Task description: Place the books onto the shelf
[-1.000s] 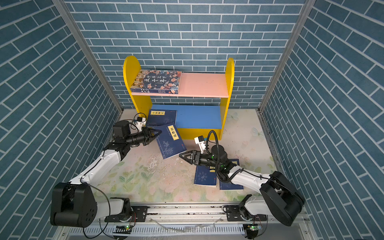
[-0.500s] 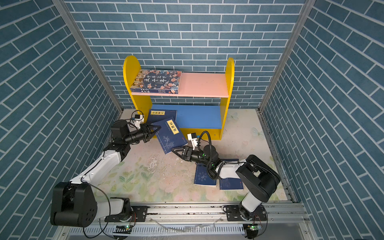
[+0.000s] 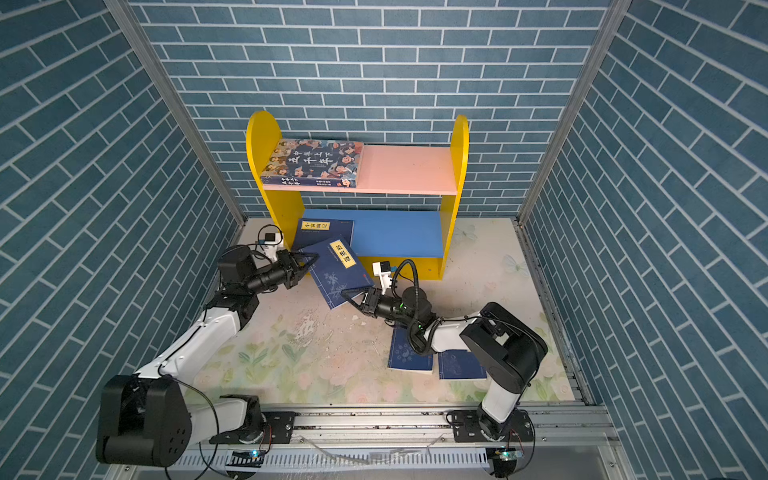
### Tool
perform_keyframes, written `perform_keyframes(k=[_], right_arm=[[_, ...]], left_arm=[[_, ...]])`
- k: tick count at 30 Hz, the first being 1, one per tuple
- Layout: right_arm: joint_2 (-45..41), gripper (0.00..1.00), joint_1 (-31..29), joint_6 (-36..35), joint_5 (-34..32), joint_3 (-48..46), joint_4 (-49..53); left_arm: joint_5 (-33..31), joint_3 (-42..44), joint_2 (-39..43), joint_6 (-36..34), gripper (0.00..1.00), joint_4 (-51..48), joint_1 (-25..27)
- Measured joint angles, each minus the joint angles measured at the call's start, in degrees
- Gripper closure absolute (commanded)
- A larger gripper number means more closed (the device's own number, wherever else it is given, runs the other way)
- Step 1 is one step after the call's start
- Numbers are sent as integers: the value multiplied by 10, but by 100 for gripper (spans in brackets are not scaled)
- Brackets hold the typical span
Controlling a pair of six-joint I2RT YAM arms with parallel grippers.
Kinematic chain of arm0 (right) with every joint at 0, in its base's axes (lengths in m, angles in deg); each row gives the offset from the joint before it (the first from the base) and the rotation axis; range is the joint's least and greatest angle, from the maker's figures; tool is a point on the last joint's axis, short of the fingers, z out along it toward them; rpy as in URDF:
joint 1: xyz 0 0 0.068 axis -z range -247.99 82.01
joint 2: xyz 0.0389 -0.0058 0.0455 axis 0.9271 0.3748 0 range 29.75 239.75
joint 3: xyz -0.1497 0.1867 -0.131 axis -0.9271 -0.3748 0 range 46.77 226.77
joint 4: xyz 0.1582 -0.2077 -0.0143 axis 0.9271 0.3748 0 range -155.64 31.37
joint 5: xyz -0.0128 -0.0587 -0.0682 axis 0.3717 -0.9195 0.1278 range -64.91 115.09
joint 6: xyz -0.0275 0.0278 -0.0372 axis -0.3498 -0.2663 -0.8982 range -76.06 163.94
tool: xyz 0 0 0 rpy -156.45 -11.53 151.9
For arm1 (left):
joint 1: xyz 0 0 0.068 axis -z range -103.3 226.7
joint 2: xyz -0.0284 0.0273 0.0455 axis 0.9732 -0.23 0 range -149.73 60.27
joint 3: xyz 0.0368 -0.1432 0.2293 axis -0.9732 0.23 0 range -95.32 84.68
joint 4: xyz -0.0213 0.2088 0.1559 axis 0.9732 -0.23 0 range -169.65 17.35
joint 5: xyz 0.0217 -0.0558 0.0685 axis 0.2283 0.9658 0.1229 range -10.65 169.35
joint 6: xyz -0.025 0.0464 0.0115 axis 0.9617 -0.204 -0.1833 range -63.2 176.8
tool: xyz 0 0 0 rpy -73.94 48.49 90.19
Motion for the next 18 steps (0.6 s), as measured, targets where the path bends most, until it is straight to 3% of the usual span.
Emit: perform_keyframes(k=[3,6,9,13,18], right_arm=[[3,92,0,7,2,0,-4],[7,100,2,9,11,1,-4],[10,100,10,8,32,6,0],[10,100,36,8,54,23,19],[9,100,63,7,106,45,41]], left_arm=[[-10,10,10,-10,98,-13,-2],[-17,19,19,-22,89,-19,-3],[-24,30,24,-35,73,-24,-5],[-16,41,33,-64,43,-55,-10],[5,41,50,-114,29,-92,-23]])
